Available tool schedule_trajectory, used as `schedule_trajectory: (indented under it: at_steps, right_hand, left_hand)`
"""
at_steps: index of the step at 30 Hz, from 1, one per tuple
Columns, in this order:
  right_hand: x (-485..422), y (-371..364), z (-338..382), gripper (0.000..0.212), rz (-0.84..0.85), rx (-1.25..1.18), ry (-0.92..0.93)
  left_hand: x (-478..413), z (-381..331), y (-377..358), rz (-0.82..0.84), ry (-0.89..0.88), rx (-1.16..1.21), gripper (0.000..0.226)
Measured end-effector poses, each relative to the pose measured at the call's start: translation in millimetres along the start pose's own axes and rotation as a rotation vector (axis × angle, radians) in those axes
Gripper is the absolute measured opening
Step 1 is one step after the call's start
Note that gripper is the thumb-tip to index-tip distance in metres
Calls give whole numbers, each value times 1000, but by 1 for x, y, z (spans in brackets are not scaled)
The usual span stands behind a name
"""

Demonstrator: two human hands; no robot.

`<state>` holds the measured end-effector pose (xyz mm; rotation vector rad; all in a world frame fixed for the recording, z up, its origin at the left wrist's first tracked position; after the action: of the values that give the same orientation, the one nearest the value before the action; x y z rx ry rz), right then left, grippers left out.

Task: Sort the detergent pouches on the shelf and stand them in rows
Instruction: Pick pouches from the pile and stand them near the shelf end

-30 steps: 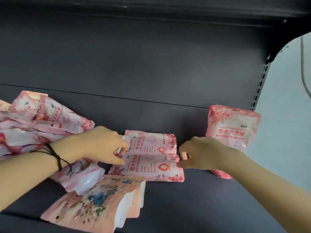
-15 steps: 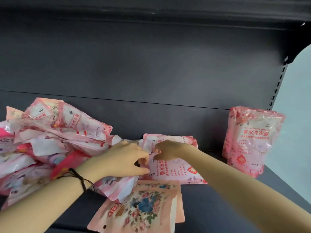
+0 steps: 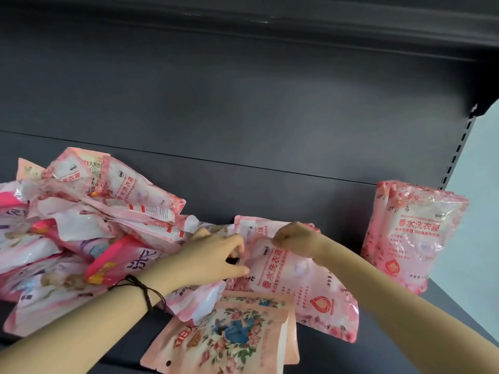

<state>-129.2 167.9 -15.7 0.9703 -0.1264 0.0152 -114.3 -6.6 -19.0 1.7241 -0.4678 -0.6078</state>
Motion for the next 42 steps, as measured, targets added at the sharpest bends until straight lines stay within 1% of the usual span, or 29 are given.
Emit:
schedule_trajectory:
  at_steps: [1,2,4,5,6,7,9,10,12,15,18,19,21,23,25,28,30,33,34,35,37,38,40,41,42]
  right_hand:
    - [6,11,-1,19,-63,-43,48]
    - [13,21,-2,22,-116,-96,86]
    - [24,35,-6,26,-191,-219,138]
    - [29,41,-7,27,-219,-267,163]
    - [34,46,-8,27,-243,-302,189]
    - [38,51,-8,26,-263,-329,212]
    - [45,57,-10,24,-299,-369,239]
    - [47,60,-13,23,-315,-387,246]
    - [48,62,-19,21,-323,-439,239]
    - [49,61,-29,19,-255,-541,180]
    - [53,67,-33,28,-157,-640,128]
    - [56,71,-35,28,-140,-683,117]
    - [65,80,-41,24,-150,-811,112]
    - [78,86,-49,22,-200,-965,133]
    - [90,90,-60,17,-266,-1069,171]
    - [107,92,-76,16,-346,-1151,226]
    - [118,91,-86,21,-378,-1159,248]
    - [130,84,-109,33,-423,-1187,229]
    - [133,81,-117,31,-429,-1185,229]
    - [136,78,-125,24,-442,-1171,227]
    - [143,74,-140,10,-489,-1105,234]
    - [147,74,-143,19,-515,-1053,262]
    - [156,76,-140,51,-519,-942,373]
    - [161,78,-136,63,-514,-890,429]
    - [165,81,-134,70,-518,-829,474]
  left_hand:
    - [-2,2,3,-43,17,59,45]
    - [-5,2,6,-74,42,115,54]
    - [-12,1,5,-68,117,293,69]
    - [-15,-3,3,-47,150,417,70]
    - [-20,-10,2,-38,165,543,64]
    - [-24,-16,2,-49,157,646,51]
    - [-31,-26,7,-107,127,775,13]
    - [-32,-28,9,-129,130,838,4]
    - [-33,-31,9,-132,163,987,10]
    - [-32,-37,9,-131,181,1115,13]
    - [-31,-51,17,-158,188,1256,5]
    - [-32,-55,21,-180,195,1289,6]
    - [-35,-68,30,-237,208,1348,13]
    - [-37,-83,36,-297,204,1411,19]
    - [-35,-100,37,-324,189,1470,21]
    - [-30,-123,31,-308,154,1476,22]
    - [-24,-137,25,-272,108,1420,27]
    - [-13,-159,7,-177,-12,1380,42]
    - [-9,-166,0,-150,-59,1374,44]
    - [-5,-173,-5,-144,-102,1357,46]
    - [2,-184,-6,-215,-181,1268,59]
    - [6,-189,-5,-275,-215,1218,66]
    - [10,-198,-2,-378,-253,1144,76]
    - [10,-203,-2,-413,-256,1119,79]
    - [9,-206,-3,-437,-248,1102,81]
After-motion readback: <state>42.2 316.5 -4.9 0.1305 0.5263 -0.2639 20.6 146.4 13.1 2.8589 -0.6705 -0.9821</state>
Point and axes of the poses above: each hand's wrist, its own x-axis away from the middle knuckle, its own y-axis out of the back of the hand, z = x × y, the point moved 8 cm from there along -x, towards the middle knuckle, and after that the axes turned 1 degree about -y, right-handed, at the moved point
